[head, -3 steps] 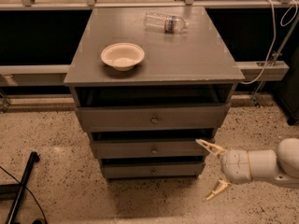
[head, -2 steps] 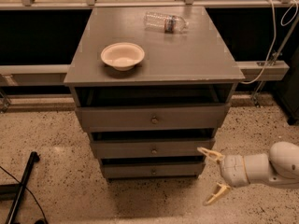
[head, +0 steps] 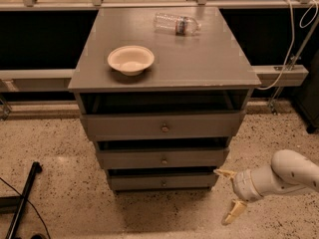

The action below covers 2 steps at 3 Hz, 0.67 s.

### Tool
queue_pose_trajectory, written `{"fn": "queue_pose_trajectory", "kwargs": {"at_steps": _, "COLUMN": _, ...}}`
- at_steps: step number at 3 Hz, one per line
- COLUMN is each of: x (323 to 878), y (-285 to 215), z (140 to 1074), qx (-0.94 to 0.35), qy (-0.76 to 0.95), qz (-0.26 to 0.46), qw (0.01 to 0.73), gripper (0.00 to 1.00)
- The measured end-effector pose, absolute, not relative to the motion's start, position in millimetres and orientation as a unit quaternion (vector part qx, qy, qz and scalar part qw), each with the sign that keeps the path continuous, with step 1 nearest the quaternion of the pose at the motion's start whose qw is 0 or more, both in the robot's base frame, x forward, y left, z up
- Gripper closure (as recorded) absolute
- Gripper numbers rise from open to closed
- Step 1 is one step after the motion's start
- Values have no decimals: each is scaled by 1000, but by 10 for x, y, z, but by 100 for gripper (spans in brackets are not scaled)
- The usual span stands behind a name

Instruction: Open bottom drawer

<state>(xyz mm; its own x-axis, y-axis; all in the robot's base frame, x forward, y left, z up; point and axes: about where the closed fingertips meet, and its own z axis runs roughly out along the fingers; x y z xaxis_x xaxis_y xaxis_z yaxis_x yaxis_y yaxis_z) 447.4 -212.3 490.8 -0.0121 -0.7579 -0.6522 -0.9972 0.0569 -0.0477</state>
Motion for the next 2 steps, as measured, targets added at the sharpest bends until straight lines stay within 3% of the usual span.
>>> {"fn": "queue_pose_trajectory", "kwargs": {"at_steps": 1, "x": 4470, "y": -2106, "z": 4924, "qx": -649, "qy": 674, "qz": 225, "qw": 274, "gripper": 0}}
{"fn": "queue_pose_trajectory", "kwargs": {"at_steps": 2, "x": 4513, "y": -2316, "z": 4455, "qx": -659, "qy": 697, "qz": 178, "qw": 220, "gripper": 0}}
